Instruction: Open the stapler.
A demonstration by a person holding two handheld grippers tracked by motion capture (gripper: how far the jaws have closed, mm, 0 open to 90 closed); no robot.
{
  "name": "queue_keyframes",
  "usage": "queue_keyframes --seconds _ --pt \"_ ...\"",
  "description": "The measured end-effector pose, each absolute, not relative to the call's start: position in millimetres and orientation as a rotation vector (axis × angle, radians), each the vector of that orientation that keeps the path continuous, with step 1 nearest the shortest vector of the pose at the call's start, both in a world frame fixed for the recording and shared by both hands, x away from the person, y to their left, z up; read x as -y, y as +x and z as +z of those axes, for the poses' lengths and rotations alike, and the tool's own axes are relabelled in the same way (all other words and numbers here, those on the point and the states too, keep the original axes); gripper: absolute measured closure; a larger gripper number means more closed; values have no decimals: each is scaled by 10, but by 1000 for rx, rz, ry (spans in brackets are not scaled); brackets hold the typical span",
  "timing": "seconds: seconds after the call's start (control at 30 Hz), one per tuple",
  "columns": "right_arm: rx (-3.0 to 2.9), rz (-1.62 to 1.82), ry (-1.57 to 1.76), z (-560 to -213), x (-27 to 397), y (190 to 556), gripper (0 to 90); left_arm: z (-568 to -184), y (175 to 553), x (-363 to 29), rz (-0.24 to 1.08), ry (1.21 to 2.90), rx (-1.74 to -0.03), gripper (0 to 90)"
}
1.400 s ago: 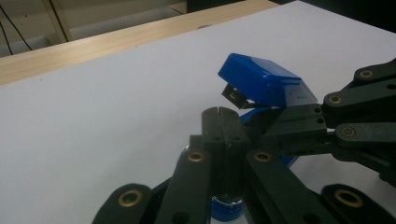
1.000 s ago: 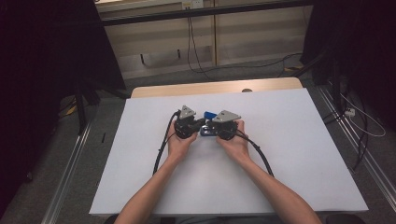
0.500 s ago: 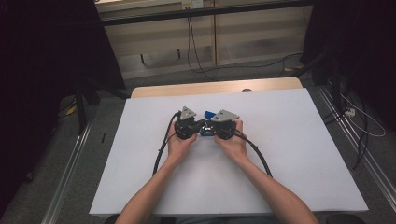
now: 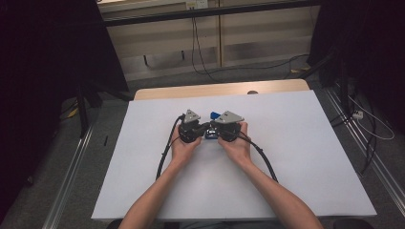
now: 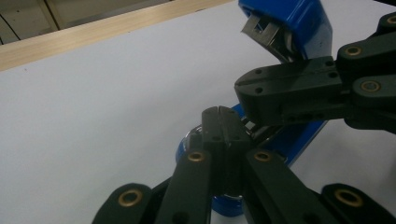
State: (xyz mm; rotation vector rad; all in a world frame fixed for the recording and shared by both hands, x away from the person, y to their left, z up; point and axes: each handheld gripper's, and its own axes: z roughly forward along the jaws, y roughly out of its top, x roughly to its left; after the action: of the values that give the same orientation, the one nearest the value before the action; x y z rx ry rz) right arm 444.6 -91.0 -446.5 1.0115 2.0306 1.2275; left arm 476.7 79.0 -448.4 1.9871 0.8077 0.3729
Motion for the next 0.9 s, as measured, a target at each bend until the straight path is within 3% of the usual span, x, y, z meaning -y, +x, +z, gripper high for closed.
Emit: queue_keyframes --seconds 0.9 --pt "-1968 1217 1053 -4393 958 4424 900 -4491 4752 -787 392 1985 -801 900"
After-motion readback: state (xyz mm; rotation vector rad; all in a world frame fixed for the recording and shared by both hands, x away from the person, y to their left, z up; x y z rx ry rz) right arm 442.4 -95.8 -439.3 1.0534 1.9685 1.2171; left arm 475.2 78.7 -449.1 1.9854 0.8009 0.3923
